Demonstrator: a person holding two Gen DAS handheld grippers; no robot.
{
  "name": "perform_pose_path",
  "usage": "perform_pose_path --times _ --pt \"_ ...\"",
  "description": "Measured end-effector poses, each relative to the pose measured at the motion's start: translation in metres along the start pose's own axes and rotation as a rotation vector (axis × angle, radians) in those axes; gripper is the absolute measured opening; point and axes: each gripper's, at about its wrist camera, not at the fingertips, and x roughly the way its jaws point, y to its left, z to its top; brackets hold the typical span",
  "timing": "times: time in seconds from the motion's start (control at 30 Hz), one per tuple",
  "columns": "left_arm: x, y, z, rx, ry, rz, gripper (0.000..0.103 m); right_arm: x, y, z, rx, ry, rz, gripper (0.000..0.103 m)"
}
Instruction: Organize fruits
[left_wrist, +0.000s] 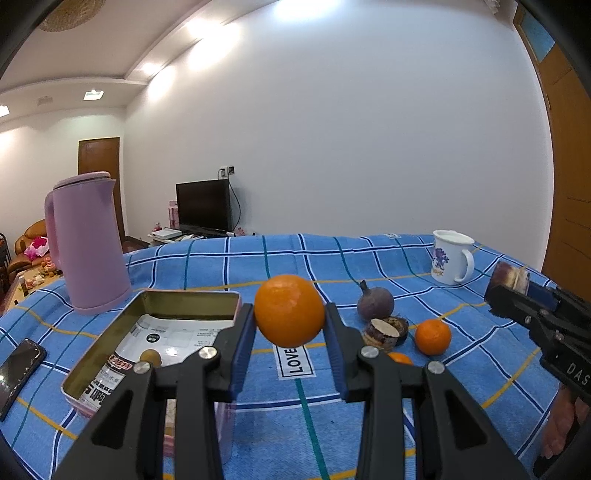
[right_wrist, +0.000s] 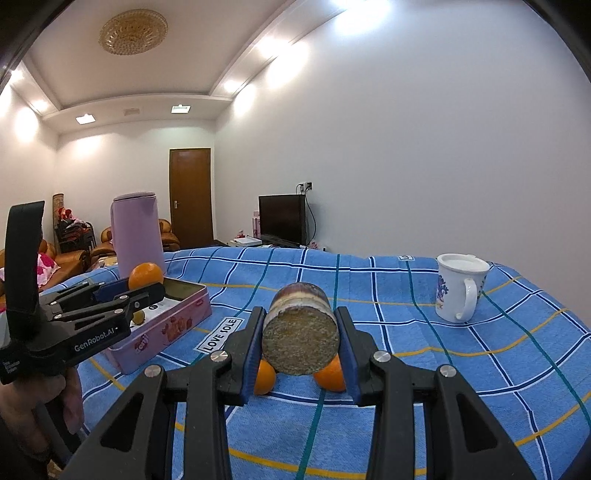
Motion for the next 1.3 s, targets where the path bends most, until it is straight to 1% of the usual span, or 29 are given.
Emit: perform_pose_path --times 0.2,0.7,0.9,1.07,1.3 --pt "0.002 0.004 0.000 -0.006 0.011 -0.002 0.038 0.005 0.006 0.001 -0.007 0.008 0.018 0.039" --pt "0.005 0.022 -0.001 -0.032 0.035 0.021 0.038 0.021 0.027 0.003 -0.037 0.031 0.069 0.039" --pt "0.007 0.031 -0.001 -0.027 0.044 0.048 0.038 0.030 0.039 0.005 -0.054 0.042 0.090 0.039" --pt "0.008 0.043 -0.001 -0.036 0.052 0.058 0.038 0.039 0.047 0.007 -0.063 0.052 0.111 0.039" --pt "0.010 0.060 -0.003 -0.048 0.072 0.090 0.038 0.048 0.059 0.012 -0.077 0.059 0.139 0.039"
